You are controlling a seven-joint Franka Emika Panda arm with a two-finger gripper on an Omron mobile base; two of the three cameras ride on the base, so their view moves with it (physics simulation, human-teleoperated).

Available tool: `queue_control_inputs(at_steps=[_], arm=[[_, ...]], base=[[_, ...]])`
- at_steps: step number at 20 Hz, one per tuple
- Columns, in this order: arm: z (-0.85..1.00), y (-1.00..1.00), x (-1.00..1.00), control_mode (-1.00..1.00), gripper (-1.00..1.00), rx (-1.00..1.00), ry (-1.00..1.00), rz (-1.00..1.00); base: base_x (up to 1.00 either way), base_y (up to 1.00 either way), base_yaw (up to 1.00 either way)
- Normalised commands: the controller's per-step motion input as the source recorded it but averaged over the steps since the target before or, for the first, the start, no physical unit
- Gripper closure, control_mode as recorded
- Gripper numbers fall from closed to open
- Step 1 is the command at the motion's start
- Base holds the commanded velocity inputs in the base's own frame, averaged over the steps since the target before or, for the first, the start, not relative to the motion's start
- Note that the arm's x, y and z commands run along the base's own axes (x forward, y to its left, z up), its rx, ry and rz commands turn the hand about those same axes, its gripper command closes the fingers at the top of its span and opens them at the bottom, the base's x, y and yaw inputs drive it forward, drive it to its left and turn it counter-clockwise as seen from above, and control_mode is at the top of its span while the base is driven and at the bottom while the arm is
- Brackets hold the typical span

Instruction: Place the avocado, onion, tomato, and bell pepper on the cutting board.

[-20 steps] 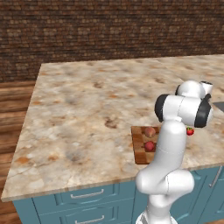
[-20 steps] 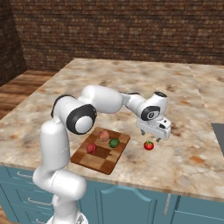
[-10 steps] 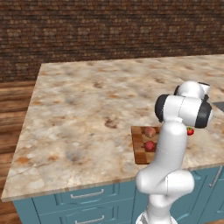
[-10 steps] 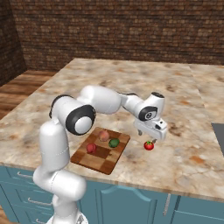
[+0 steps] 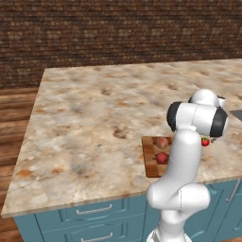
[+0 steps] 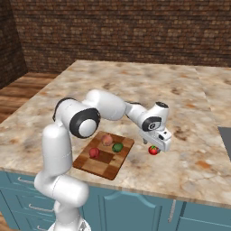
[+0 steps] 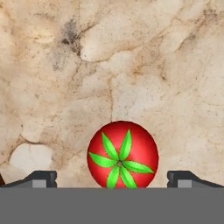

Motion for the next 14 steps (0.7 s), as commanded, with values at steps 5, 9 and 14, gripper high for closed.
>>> queue_control_inputs(at_steps=[5,9,14], arm=[[-0.1,-0.11,0.0,-1.0,-1.0,0.0,0.0,-0.09],[-0.05,-0.1,0.0,-1.0,-1.0,0.0,0.0,-0.08],[-0.04,0.03,0.0,-1.0,-1.0,0.0,0.0,-0.04]], base=[[0.0,0.0,0.0],[0.0,0.0,0.0],[0.0,0.0,0.0]])
